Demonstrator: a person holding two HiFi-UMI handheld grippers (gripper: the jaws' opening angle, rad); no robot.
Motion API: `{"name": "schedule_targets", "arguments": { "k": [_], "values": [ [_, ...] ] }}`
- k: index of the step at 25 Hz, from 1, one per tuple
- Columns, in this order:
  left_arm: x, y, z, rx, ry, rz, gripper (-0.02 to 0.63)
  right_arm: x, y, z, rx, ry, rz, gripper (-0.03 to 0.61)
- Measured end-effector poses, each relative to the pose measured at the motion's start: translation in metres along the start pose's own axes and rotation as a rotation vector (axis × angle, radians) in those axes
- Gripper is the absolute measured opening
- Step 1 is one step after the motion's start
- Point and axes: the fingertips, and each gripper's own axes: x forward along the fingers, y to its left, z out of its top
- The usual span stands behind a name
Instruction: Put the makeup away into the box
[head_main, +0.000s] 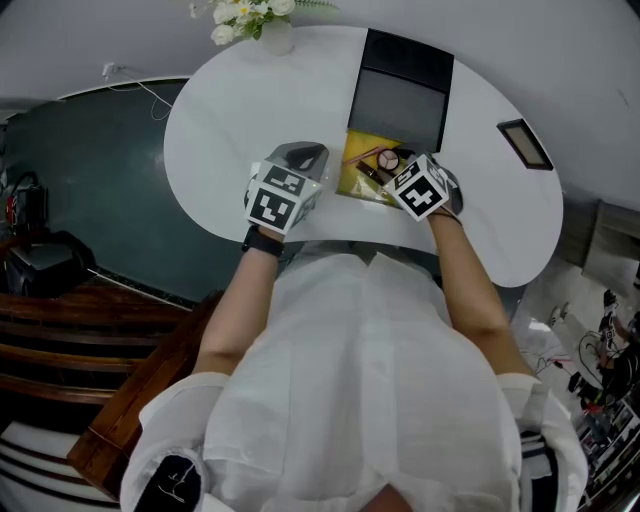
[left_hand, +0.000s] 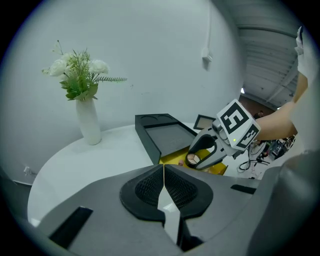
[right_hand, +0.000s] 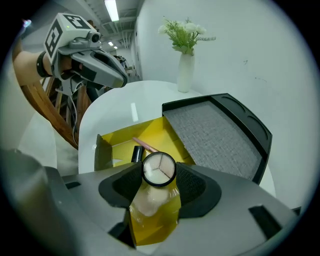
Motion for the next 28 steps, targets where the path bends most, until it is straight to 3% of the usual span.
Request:
{"name": "schedule_targets", "arguments": {
  "k": [15, 22, 28],
  "values": [
    [-0.010, 0.016, -0.005, 0.014, 0.002, 0.003, 0.021, 0.012, 0.006, 0.003, -0.015, 0.003, 0.004, 0.207],
    [-0.009, 0.009, 0.006, 0.031, -0.009, 0.002, 0.021, -0.019, -0.002, -0.005, 0.094, -0.077, -0.015, 0.207],
    [-0.011, 0.007, 0.021, 0.026, -0.049, 0.015, 0.021, -0.062, -0.022, -0.023, 0.202, -0.163, -0.085, 0.207]
  ]
}}
